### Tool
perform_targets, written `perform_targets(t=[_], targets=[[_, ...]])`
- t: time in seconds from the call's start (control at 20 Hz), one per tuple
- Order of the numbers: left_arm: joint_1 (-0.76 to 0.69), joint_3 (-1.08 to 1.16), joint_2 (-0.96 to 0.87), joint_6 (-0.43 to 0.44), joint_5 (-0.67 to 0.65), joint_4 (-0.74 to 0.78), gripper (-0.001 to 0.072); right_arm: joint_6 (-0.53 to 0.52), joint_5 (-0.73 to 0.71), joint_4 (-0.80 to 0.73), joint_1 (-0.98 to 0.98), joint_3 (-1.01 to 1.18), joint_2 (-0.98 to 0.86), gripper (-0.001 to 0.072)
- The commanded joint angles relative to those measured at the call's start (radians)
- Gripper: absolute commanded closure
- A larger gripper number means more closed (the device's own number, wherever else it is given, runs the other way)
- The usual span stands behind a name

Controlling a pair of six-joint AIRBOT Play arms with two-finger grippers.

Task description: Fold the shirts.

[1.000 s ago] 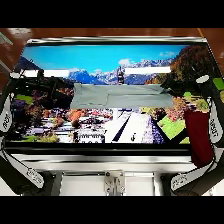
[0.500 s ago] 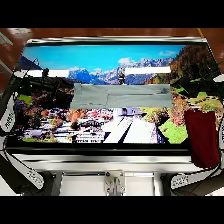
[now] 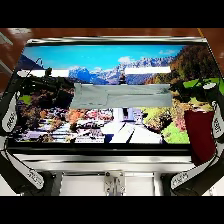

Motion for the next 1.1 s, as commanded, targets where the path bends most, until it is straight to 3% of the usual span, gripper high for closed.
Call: perform_targets(t=[0.0, 0.05, 0.1, 0.15, 0.2, 0.25, 0.3, 0.4, 0.45, 0.65, 1.05], targets=[[-0.002, 0.001, 0.001, 0.002, 0.000, -0.038, 0.0006, -0.006, -0.021, 0.035, 0.032, 0.000, -0.040, 0.0016], [-0.001, 0.001, 0.001, 0.002, -0.002, -0.041, 0.0010, -0.006, -0.023, 0.016, 0.045, 0.000, -0.042, 0.0017], [-0.002, 0.001, 0.002, 0.002, -0.004, -0.041, 0.0059, -0.005, -0.022, -0.005, 0.057, 0.001, -0.042, 0.0126], [-0.002, 0.001, 0.005, -0.003, -0.003, -0.041, 0.0119, -0.008, -0.011, -0.009, 0.064, 0.001, -0.042, 0.0357], [-0.002, 0.001, 0.008, -0.010, -0.003, -0.042, 0.0135, -0.013, -0.003, -0.006, 0.071, 0.001, -0.041, 0.0529], [-0.003, 0.001, 0.015, -0.018, -0.003, -0.041, 0.0136, -0.033, 0.010, -0.002, 0.071, 0.002, -0.037, 0.0651], [-0.004, 0.001, 0.025, -0.025, -0.003, -0.041, 0.0149, -0.071, 0.027, 0.002, 0.071, 0.004, -0.030, 0.0647], [-0.014, 0.001, 0.053, -0.022, -0.005, -0.041, 0.0619, -0.164, 0.061, -0.001, 0.070, 0.008, 0.019, 0.0648], [-0.026, 0.001, 0.071, 0.005, -0.016, -0.042, 0.0659, -0.204, 0.071, -0.001, 0.070, 0.008, 0.056, 0.0648], [-0.119, 0.001, 0.121, 0.059, 0.000, -0.041, 0.0677, -0.233, 0.149, 0.001, 0.073, 0.008, 0.261, 0.0649], [-0.573, 0.000, 0.109, 0.058, 0.345, -0.041, 0.0677, -0.137, 0.405, -0.001, 0.079, 0.008, 0.663, 0.0648]])
